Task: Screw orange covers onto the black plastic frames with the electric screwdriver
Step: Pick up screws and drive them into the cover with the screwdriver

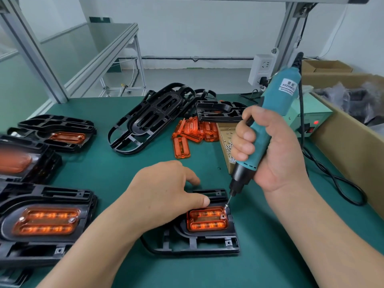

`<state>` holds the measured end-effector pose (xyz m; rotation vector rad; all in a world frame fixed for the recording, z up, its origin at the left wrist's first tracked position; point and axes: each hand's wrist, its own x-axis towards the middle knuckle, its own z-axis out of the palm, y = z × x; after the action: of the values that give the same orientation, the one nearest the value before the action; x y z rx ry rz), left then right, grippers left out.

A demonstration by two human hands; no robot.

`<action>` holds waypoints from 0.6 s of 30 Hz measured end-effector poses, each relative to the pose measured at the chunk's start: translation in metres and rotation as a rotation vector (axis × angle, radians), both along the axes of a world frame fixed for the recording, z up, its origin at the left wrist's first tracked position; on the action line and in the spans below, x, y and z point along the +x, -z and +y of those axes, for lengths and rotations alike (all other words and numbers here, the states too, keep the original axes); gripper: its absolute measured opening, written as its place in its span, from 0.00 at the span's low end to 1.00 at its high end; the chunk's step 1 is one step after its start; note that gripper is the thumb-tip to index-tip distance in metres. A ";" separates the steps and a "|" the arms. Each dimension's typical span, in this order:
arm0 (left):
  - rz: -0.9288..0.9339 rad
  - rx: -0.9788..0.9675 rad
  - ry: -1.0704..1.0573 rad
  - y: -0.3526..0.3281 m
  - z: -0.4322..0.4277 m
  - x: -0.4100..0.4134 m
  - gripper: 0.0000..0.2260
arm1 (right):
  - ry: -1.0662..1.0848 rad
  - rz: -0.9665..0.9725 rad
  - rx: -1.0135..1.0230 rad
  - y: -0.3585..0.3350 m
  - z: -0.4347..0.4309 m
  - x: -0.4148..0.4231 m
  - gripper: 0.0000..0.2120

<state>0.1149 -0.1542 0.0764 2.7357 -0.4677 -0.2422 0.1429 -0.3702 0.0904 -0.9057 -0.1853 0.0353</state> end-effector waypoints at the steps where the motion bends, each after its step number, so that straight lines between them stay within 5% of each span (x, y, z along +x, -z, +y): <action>1: 0.002 0.016 0.010 0.001 0.000 0.000 0.26 | -0.019 -0.005 -0.014 0.000 0.000 0.000 0.05; 18: -0.020 0.096 0.052 0.004 -0.006 -0.001 0.25 | -0.132 -0.092 -0.048 -0.001 0.004 -0.005 0.03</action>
<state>0.1134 -0.1598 0.0729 2.8240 -0.5465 -0.2566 0.1377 -0.3667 0.0917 -0.9423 -0.3309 0.1211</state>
